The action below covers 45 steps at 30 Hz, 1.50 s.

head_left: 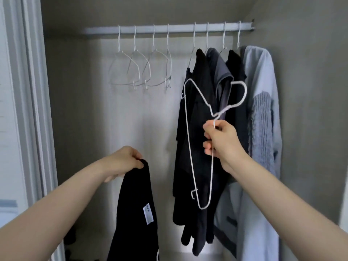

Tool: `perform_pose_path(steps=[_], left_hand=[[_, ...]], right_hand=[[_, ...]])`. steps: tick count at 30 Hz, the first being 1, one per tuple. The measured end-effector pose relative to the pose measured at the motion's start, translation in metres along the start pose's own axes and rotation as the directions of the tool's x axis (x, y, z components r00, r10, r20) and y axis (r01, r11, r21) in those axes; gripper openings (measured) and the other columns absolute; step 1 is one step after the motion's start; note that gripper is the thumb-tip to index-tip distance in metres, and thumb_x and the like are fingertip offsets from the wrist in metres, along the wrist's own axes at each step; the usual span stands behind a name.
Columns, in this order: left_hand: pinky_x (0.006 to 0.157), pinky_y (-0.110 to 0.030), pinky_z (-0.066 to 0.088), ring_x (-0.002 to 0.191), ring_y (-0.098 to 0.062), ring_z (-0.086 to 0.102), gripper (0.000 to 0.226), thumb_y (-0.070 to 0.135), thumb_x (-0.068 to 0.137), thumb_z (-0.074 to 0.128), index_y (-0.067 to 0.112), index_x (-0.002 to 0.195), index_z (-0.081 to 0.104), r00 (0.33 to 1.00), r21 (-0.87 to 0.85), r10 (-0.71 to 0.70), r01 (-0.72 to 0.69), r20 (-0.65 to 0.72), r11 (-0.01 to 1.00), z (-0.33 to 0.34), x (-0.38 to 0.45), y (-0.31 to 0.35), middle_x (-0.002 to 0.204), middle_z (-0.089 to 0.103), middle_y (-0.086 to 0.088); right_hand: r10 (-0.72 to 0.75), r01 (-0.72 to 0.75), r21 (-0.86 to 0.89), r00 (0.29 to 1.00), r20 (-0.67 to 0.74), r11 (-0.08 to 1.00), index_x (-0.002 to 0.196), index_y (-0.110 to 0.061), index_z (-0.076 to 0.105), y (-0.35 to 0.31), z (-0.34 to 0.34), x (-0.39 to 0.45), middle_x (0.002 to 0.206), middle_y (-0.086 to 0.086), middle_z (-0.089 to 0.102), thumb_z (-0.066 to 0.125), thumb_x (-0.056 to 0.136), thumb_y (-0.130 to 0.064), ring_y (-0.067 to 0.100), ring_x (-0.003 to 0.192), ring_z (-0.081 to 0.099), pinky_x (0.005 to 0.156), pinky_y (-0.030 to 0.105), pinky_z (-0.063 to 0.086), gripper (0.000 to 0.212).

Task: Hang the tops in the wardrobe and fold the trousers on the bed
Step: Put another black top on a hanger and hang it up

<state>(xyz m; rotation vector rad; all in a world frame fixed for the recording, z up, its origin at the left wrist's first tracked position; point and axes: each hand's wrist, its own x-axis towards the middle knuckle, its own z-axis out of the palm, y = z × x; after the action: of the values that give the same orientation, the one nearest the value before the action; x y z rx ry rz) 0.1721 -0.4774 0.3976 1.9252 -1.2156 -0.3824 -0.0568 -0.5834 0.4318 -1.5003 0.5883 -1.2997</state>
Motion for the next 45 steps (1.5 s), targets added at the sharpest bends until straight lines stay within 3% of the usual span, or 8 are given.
perform_pose_path(steps=[6,16,20,28,34,38,42,45], left_hand=[[0.047,-0.019,0.043,0.064,-0.016,0.060,0.020,-0.003,0.087,0.054,0.008,0.093,0.070,0.999,0.061,0.018,-0.021,0.046,0.998,0.011,-0.016,-0.014,0.082,0.067,-0.012],[0.067,-0.024,0.040,0.078,-0.020,0.060,0.020,0.034,0.081,0.076,0.015,0.077,0.072,0.958,0.285,0.049,0.035,-0.282,0.958,0.004,-0.011,-0.026,0.075,0.065,-0.003],[0.068,-0.029,0.046,0.076,-0.026,0.060,0.023,0.034,0.080,0.075,0.026,0.065,0.060,0.948,0.429,0.185,-0.059,-0.258,0.901,0.016,-0.014,-0.017,0.069,0.063,0.000],[0.068,-0.033,0.045,0.082,-0.028,0.056,0.011,0.032,0.092,0.058,0.028,0.086,0.065,0.880,0.522,0.386,-0.200,-0.276,0.830,0.050,-0.056,0.029,0.077,0.060,0.002],[0.073,-0.032,0.047,0.082,-0.018,0.057,0.029,0.045,0.091,0.054,0.025,0.082,0.073,0.867,0.564,0.481,-0.335,-0.129,0.755,0.057,-0.077,0.060,0.084,0.058,0.004],[0.105,-0.038,0.033,0.100,-0.010,0.048,0.036,0.055,0.093,0.045,0.032,0.108,0.068,0.813,0.604,0.581,-0.482,0.039,0.635,0.037,-0.084,0.054,0.103,0.056,0.011],[0.109,-0.049,0.027,0.095,-0.005,0.058,0.015,0.038,0.098,0.052,0.031,0.094,0.065,0.803,0.491,0.582,-0.458,-0.128,0.741,0.040,-0.084,0.050,0.093,0.066,0.014],[0.101,-0.047,0.034,0.087,-0.006,0.057,0.017,0.037,0.100,0.050,0.038,0.086,0.060,0.788,0.435,0.490,-0.318,-0.372,0.842,0.042,-0.085,0.040,0.086,0.065,0.016]], right_hand=[[0.049,-0.037,-0.144,0.996,0.077,0.989,0.073,-0.013,0.057,0.036,-0.025,-0.027,0.043,-0.010,0.029,0.049,0.099,-0.024,0.007,0.036,0.022,0.038,0.014,0.017,0.029],[0.247,-0.141,-0.325,0.917,0.313,0.935,0.071,-0.005,0.057,0.028,-0.045,-0.078,0.048,0.000,0.024,0.052,0.097,-0.016,0.010,0.038,0.018,0.040,0.016,0.013,0.029],[0.259,-0.156,-0.344,0.925,0.278,0.926,0.073,-0.004,0.059,0.034,-0.038,-0.077,0.050,0.001,0.028,0.051,0.098,-0.016,0.009,0.036,0.021,0.038,0.016,0.015,0.029],[0.219,-0.079,-0.384,0.916,0.336,0.920,0.068,-0.011,0.059,0.055,-0.003,-0.077,0.037,-0.008,0.031,0.049,0.097,-0.020,0.010,0.035,0.026,0.038,0.020,0.022,0.032],[0.045,-0.017,-0.102,0.959,0.281,0.995,0.055,-0.018,0.060,0.055,0.001,-0.081,0.040,-0.010,0.036,0.056,0.092,-0.018,0.006,0.039,0.030,0.042,0.020,0.024,0.038],[-0.008,-0.027,0.135,0.968,0.252,0.991,0.063,-0.008,0.061,0.047,-0.018,-0.079,0.042,-0.004,0.030,0.055,0.094,-0.012,0.006,0.036,0.024,0.036,0.016,0.021,0.032],[-0.268,0.289,-0.104,0.947,0.178,0.952,0.087,-0.018,0.063,0.039,-0.015,-0.071,0.062,-0.011,0.052,0.058,0.088,-0.018,0.010,0.058,0.049,0.059,0.025,0.041,0.005],[-0.649,0.646,-0.355,0.750,0.128,0.676,0.108,-0.013,0.058,0.040,-0.027,-0.077,0.101,-0.008,0.052,0.056,0.085,-0.001,0.013,0.097,0.050,0.084,0.020,0.040,0.027]])
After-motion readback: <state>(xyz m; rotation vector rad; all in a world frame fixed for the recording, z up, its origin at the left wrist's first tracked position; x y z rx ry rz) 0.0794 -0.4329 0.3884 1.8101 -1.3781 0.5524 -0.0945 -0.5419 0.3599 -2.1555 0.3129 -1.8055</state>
